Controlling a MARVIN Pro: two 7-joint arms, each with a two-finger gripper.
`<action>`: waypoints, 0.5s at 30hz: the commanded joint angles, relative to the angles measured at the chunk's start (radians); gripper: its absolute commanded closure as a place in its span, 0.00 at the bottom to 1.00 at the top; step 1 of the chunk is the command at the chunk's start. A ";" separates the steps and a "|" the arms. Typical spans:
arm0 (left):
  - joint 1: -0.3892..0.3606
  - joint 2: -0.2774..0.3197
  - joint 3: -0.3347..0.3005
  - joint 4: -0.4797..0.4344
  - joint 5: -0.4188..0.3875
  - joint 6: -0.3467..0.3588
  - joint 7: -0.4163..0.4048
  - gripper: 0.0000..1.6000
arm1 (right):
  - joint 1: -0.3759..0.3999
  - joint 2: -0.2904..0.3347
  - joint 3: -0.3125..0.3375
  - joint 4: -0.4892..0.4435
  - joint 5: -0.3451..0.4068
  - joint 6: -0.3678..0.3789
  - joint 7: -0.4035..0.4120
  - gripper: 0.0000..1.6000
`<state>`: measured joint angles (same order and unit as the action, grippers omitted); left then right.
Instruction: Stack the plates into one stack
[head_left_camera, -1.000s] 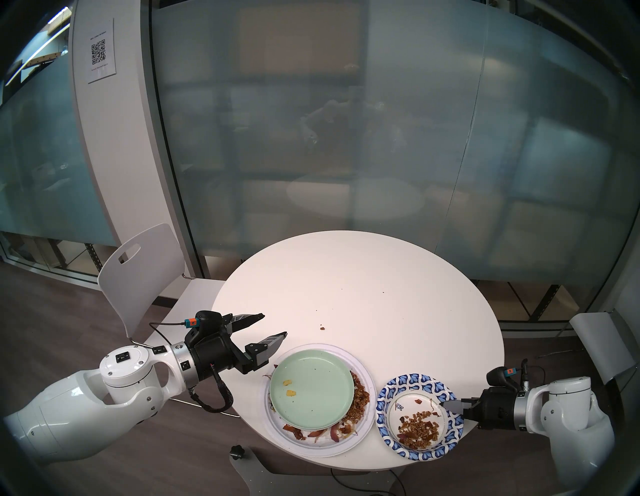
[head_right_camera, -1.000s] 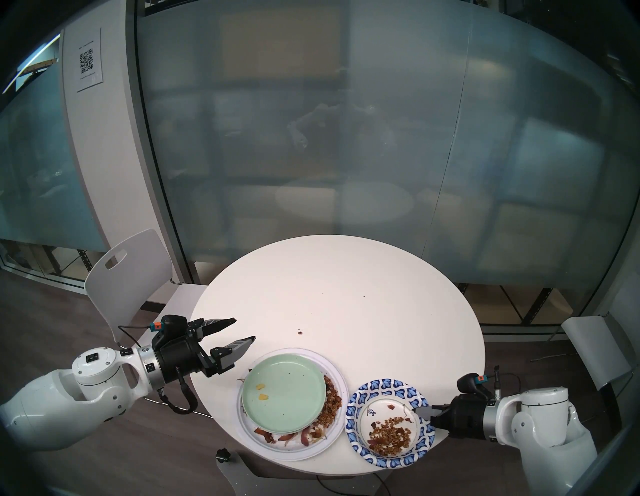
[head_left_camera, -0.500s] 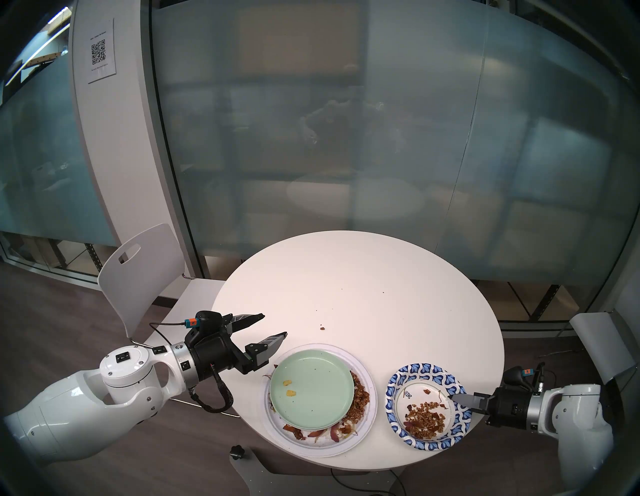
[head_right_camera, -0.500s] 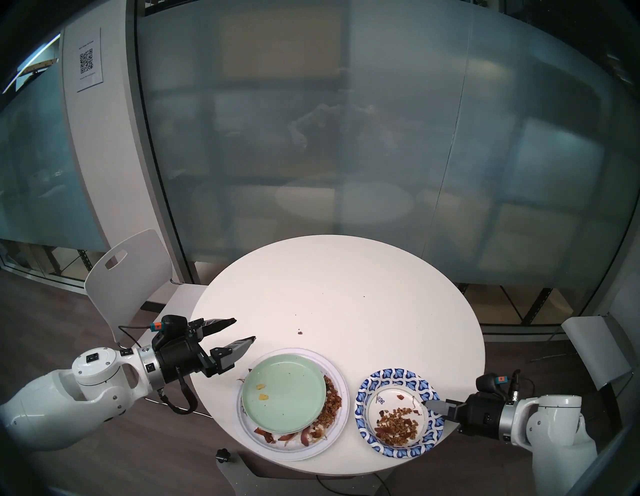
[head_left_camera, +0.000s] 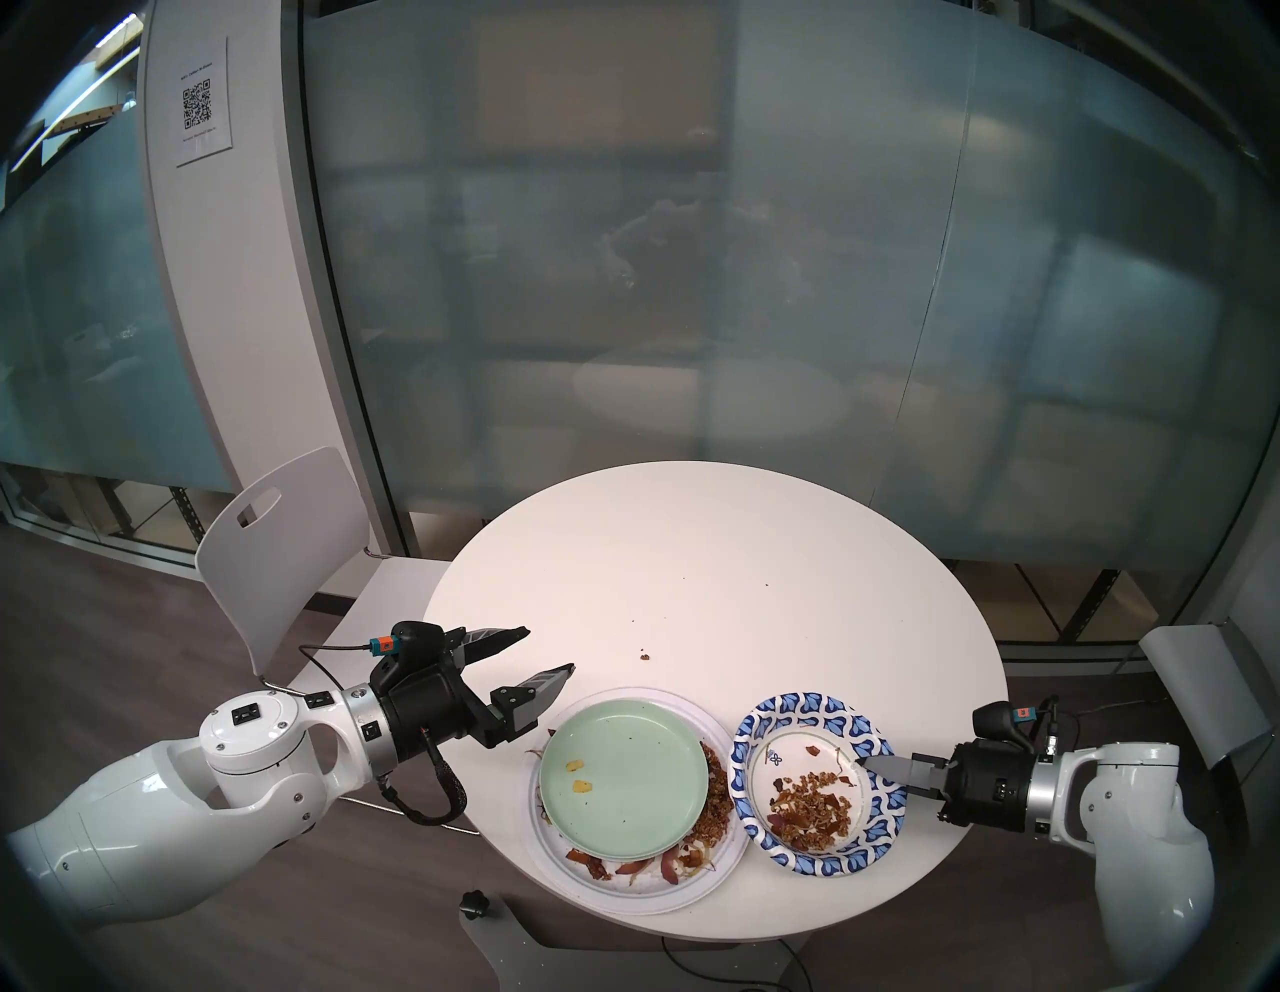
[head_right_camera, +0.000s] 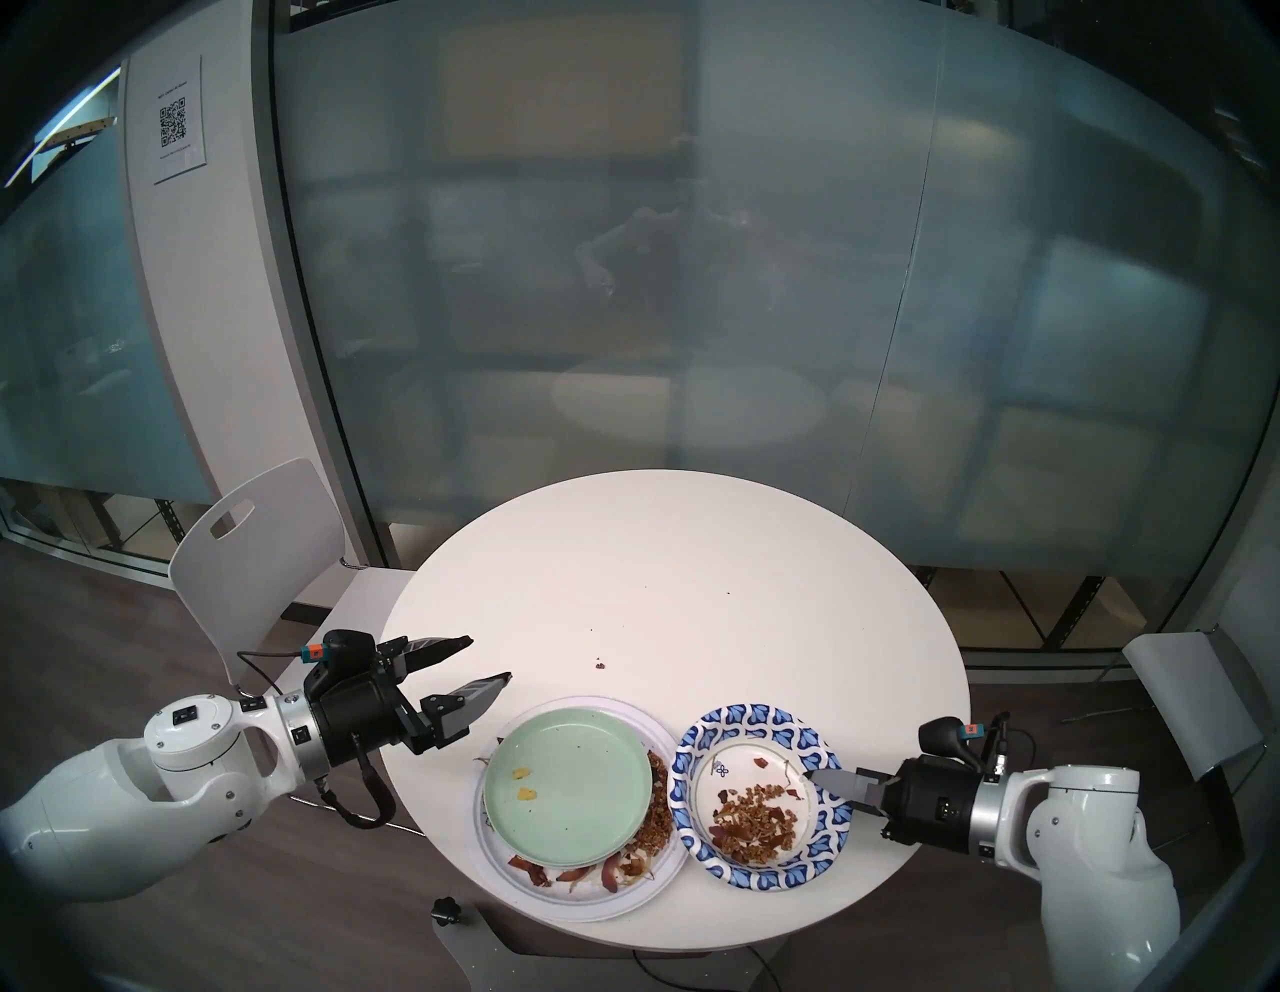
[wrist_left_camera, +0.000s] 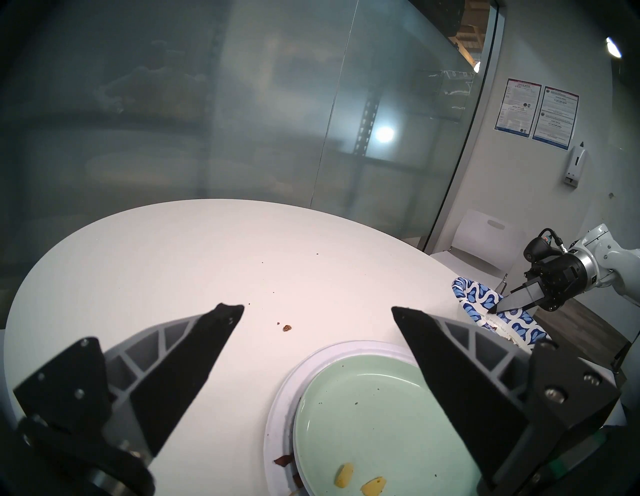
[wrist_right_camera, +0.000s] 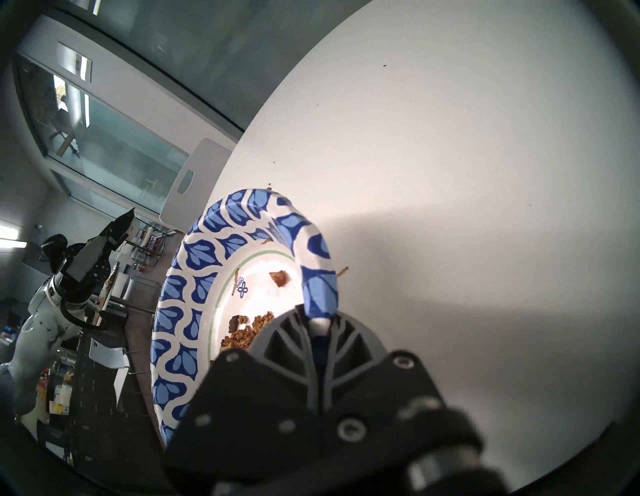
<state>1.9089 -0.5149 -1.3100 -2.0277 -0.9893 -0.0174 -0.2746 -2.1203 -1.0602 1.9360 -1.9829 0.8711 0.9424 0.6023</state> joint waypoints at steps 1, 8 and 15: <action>-0.005 -0.002 -0.006 -0.018 0.001 -0.008 -0.002 0.00 | 0.107 0.046 -0.074 -0.034 0.018 0.005 -0.024 1.00; -0.006 -0.001 -0.005 -0.017 0.000 -0.008 -0.002 0.00 | 0.182 0.064 -0.172 -0.025 0.025 0.006 -0.071 1.00; -0.007 -0.001 -0.003 -0.017 -0.001 -0.008 -0.002 0.00 | 0.243 0.048 -0.274 -0.026 0.024 -0.010 -0.114 1.00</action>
<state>1.9071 -0.5142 -1.3076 -2.0276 -0.9903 -0.0174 -0.2746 -1.9729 -1.0093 1.7444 -1.9920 0.8842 0.9557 0.5153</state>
